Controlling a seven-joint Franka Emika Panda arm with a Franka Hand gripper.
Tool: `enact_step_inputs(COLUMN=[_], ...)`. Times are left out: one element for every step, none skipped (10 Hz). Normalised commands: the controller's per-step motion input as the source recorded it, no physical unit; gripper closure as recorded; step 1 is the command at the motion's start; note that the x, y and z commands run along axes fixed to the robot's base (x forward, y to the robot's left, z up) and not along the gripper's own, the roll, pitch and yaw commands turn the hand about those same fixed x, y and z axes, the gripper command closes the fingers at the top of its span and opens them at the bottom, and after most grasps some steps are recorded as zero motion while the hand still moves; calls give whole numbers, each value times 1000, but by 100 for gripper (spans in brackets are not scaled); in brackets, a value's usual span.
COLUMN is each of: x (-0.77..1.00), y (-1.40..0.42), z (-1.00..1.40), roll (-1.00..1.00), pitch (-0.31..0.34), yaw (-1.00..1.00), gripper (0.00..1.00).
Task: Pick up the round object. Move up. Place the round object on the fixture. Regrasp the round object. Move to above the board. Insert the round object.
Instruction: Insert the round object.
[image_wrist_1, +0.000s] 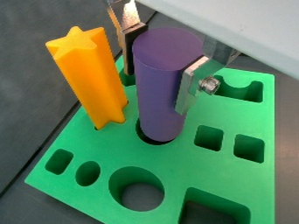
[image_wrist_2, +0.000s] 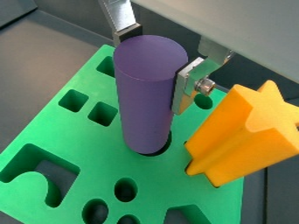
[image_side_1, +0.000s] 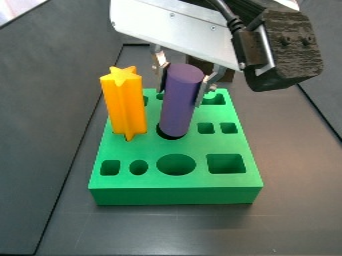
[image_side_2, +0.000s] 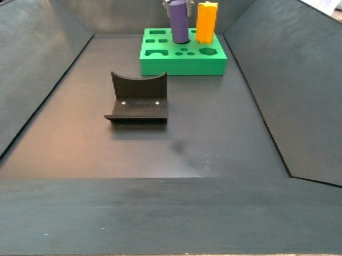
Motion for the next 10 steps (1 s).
enact_step_inputs(x=[83,0,-94,-197,-157,37,231,277,0,-6], y=[-157,-143,-100,-37,-3,0,0,54,69,29], z=[-820,-786,-600,-460,-431,-703,-943,-937,-286,0], roll=[0,0,0,-1,-33,-34,-9,0,-50,0], pitch=[170,156,90,23,0,14,139,153,-10,-6], yaw=[-169,-203,-146,-57,-14,0,0,0,0,0], gripper=[100,100,100,100,100,100,100,100,100,100])
